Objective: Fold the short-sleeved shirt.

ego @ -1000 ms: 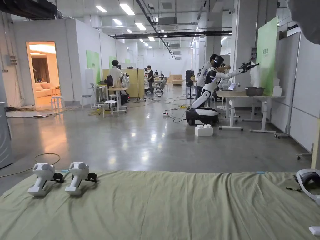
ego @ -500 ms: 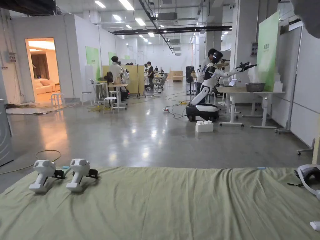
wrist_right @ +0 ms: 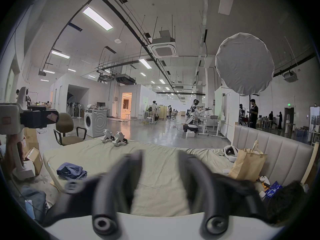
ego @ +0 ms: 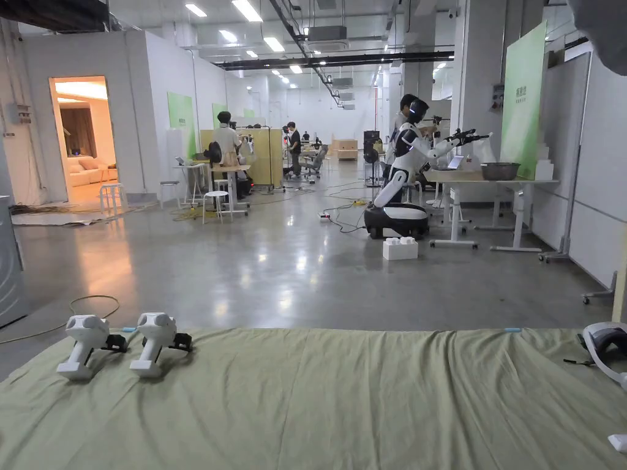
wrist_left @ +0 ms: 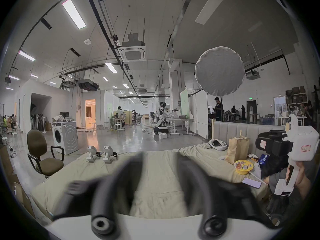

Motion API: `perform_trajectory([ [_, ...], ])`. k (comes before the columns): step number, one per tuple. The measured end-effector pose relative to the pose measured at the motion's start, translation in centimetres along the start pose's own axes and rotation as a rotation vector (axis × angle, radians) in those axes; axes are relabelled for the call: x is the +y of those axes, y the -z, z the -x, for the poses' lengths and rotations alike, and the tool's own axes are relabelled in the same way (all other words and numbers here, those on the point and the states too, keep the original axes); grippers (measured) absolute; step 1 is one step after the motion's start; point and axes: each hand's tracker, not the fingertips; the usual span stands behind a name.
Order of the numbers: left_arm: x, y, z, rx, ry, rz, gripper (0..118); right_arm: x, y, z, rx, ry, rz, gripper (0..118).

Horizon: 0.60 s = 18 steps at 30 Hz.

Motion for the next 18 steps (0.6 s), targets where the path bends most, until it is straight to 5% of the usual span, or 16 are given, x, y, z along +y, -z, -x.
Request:
perform_trajectory([
  [1, 0.0, 0.1, 0.0, 0.002, 0.000, -0.002, 78, 0.0, 0.1, 0.0, 0.001, 0.014, 0.005, 70],
  [2, 0.0, 0.2, 0.0, 0.005, -0.004, 0.001, 96, -0.1, 0.2, -0.1, -0.005, 0.023, 0.005, 86],
  [6, -0.2, -0.1, 0.4, -0.013, -0.073, -0.043, 102, -0.3, 0.2, -0.5, -0.008, 0.086, -0.018, 115],
  [9, -0.2, 0.1, 0.4, -0.021, -0.105, -0.037, 118, -0.4, -0.1, -1.1, 0.051, 0.180, -0.069, 118],
  [13, -0.3, 0.1, 0.3, -0.035, -0.146, -0.053, 118, -0.5, 0.4, -2.2, 0.138, 0.371, -0.030, 118],
  [18, -0.2, 0.5, 0.0, -0.035, -0.136, -0.035, 118, -0.1, 0.7, -3.5, 0.121, 0.582, -0.059, 118],
])
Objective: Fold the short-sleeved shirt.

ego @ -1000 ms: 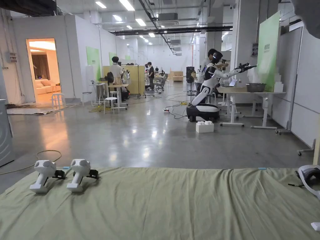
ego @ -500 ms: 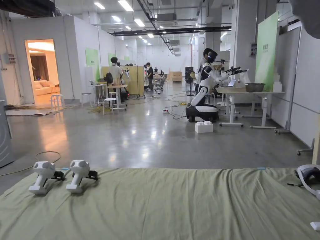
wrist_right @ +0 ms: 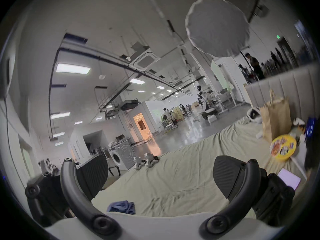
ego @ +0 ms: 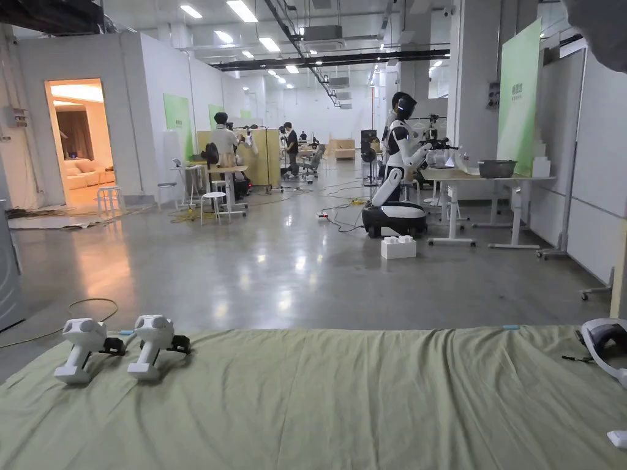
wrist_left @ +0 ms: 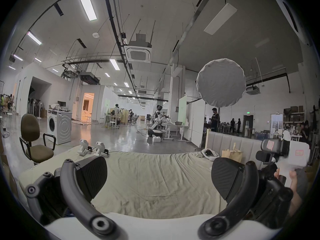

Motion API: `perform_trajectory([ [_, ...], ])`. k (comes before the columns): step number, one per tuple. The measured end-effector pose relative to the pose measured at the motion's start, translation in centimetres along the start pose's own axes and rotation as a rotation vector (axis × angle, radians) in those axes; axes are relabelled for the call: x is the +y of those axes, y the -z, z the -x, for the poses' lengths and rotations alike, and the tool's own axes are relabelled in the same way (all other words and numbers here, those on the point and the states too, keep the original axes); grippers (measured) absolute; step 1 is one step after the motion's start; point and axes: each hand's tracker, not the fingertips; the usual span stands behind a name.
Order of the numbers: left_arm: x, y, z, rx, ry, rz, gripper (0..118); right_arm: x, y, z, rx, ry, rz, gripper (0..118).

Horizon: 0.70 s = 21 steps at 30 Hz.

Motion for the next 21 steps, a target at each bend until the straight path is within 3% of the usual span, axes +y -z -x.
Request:
perform_trajectory([
  [5, 0.0, 0.5, -0.3, -0.013, -0.009, 0.014, 118, 1.5, 0.6, 0.5, -0.126, -0.025, 0.052, 118],
  [11, 0.2, 0.7, -0.8, -0.011, 0.004, 0.024, 118, 1.3, 0.7, 1.4, -0.144, -0.122, 0.046, 118],
  [17, 0.3, 0.7, -0.9, -0.018, 0.011, 0.032, 118, 1.2, 1.2, 1.4, -0.180, 0.014, 0.095, 118],
  [21, 0.4, 0.7, -0.8, -0.009, 0.010, 0.033, 118, 1.5, 1.6, 1.5, -0.223, 0.018, 0.125, 118],
])
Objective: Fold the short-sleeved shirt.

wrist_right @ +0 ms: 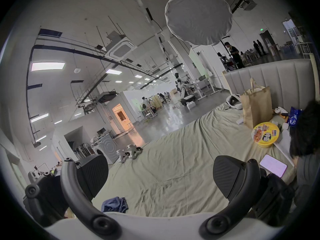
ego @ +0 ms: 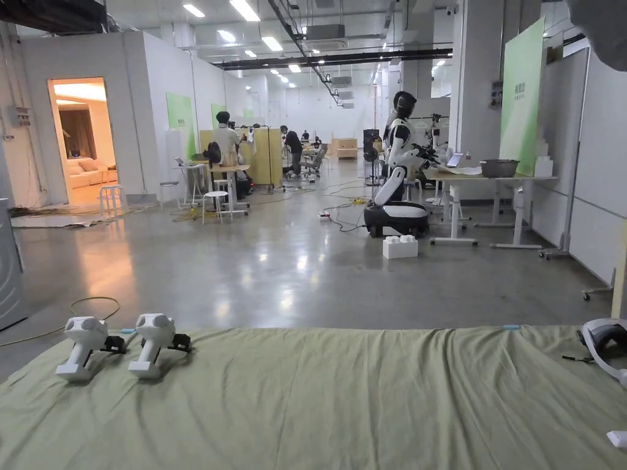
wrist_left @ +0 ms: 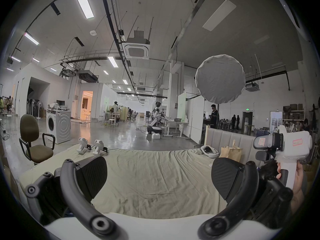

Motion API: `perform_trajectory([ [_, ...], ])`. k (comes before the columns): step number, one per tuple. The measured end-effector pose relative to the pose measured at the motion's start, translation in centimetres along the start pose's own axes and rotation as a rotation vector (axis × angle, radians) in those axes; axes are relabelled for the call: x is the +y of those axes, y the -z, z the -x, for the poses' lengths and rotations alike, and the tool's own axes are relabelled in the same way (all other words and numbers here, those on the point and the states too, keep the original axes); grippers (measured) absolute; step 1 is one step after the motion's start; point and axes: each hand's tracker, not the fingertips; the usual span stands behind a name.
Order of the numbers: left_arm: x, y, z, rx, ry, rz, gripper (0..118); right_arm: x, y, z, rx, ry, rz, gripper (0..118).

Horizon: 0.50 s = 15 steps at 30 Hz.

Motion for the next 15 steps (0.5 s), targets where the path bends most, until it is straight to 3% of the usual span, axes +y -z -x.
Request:
perform_trajectory([
  [9, -0.18, 0.28, 0.47, -0.001, -0.035, 0.010, 118, 0.19, 0.82, -0.14, -0.110, 0.048, 0.066, 118],
  [15, -0.25, 0.40, 0.57, 0.007, -0.047, 0.018, 118, 0.00, 0.50, 0.29, -0.137, 0.006, 0.016, 118],
])
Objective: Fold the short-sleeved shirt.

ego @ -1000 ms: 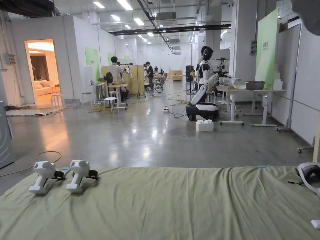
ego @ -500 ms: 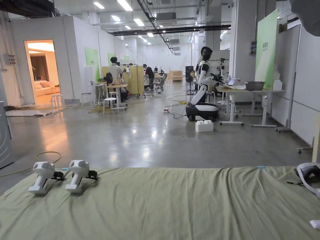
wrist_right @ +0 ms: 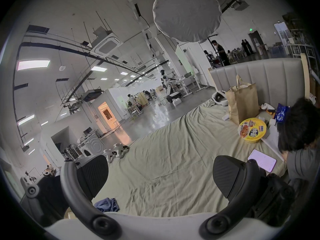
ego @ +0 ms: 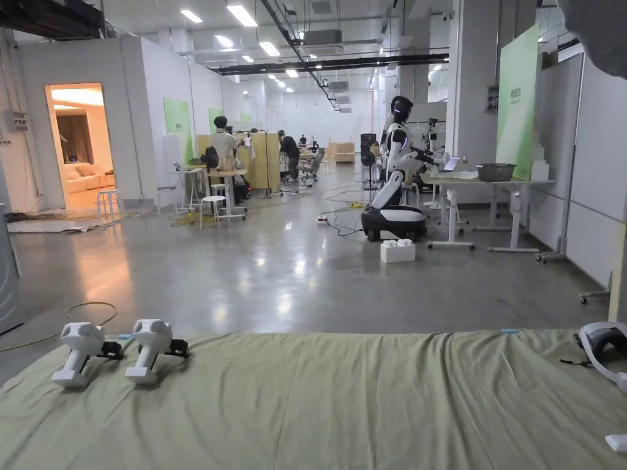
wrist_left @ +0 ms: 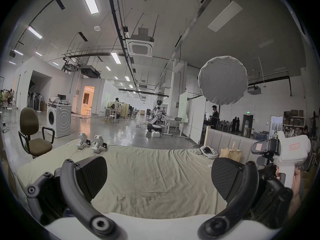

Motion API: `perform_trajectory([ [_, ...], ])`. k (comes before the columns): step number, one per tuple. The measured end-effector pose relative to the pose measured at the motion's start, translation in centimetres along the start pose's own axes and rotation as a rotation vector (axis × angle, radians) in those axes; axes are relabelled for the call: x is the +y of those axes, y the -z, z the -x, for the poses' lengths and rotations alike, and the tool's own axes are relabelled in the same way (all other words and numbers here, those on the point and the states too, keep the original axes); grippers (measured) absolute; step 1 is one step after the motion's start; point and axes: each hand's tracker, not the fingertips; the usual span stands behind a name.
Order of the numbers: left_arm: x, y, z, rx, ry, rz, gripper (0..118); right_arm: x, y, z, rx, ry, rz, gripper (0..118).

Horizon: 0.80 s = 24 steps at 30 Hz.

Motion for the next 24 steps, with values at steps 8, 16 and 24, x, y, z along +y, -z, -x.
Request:
perform_trajectory([
  [8, -0.05, 0.03, -0.29, -0.007, 0.015, 0.000, 118, -0.22, 0.45, 0.28, -0.020, -0.008, 0.020, 118],
  [16, -0.26, 0.18, -0.49, -0.008, 0.025, 0.007, 118, -0.61, 0.82, 0.05, -0.041, -0.029, 0.029, 118],
  [24, -0.52, 0.33, -0.43, -0.006, 0.029, 0.014, 118, -0.86, 0.79, 0.29, -0.060, -0.067, -0.003, 118],
])
